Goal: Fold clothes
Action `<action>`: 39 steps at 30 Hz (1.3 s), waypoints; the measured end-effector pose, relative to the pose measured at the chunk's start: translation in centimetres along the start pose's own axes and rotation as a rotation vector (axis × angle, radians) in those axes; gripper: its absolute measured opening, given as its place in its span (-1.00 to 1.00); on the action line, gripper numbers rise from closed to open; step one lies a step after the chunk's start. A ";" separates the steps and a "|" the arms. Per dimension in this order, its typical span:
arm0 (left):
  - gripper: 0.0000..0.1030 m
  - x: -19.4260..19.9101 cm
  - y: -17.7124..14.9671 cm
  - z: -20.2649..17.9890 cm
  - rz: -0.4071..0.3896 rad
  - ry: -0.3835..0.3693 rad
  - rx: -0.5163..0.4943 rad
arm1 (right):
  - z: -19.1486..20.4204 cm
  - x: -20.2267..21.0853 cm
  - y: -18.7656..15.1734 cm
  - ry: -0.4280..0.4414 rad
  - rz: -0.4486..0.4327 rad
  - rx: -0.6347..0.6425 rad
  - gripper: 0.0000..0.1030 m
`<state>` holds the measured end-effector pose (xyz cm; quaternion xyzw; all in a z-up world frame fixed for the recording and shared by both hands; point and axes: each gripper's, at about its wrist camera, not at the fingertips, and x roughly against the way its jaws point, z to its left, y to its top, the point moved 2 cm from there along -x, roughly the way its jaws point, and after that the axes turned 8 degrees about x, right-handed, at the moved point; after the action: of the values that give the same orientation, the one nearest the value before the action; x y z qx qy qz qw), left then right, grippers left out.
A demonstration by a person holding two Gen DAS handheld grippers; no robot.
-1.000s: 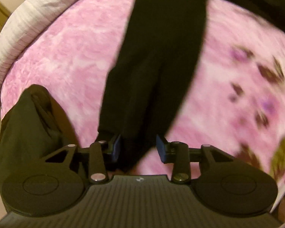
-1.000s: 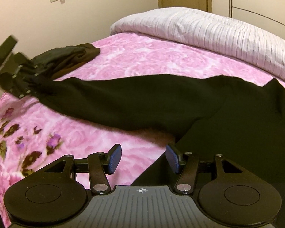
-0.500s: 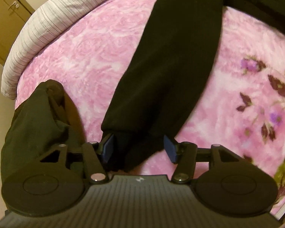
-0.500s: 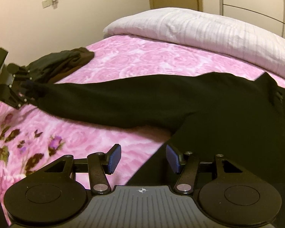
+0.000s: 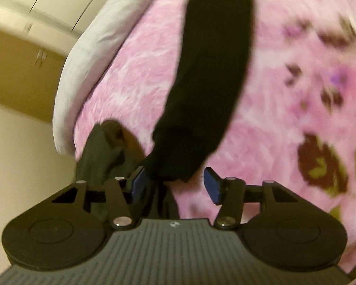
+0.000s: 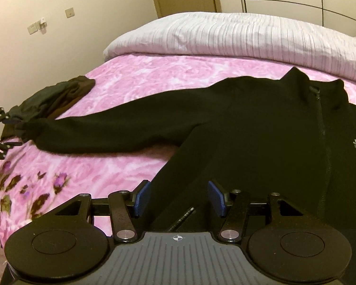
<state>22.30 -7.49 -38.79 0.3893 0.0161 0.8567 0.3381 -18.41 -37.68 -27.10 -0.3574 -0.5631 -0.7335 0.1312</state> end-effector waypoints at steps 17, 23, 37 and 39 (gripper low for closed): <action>-0.89 -1.2 -0.3 -4.0 0.131 0.025 -0.096 | -0.3 1.6 -0.7 -0.016 -0.007 -0.020 0.12; -0.83 1.2 0.2 -1.9 0.127 0.016 0.066 | -1.7 5.4 -2.4 -0.082 -0.012 0.007 0.12; -0.64 10.4 8.4 -4.5 -0.059 -0.109 0.380 | -9.4 15.8 -14.9 -0.183 0.081 -0.331 0.13; -0.61 11.5 11.2 -5.7 -0.126 -0.162 0.409 | -9.1 17.6 -15.6 -0.183 0.056 -0.335 0.13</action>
<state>6.72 -7.94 -31.94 0.5157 0.1864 0.7787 0.3049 -43.60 -37.20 -27.73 -0.4552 -0.4323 -0.7774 0.0385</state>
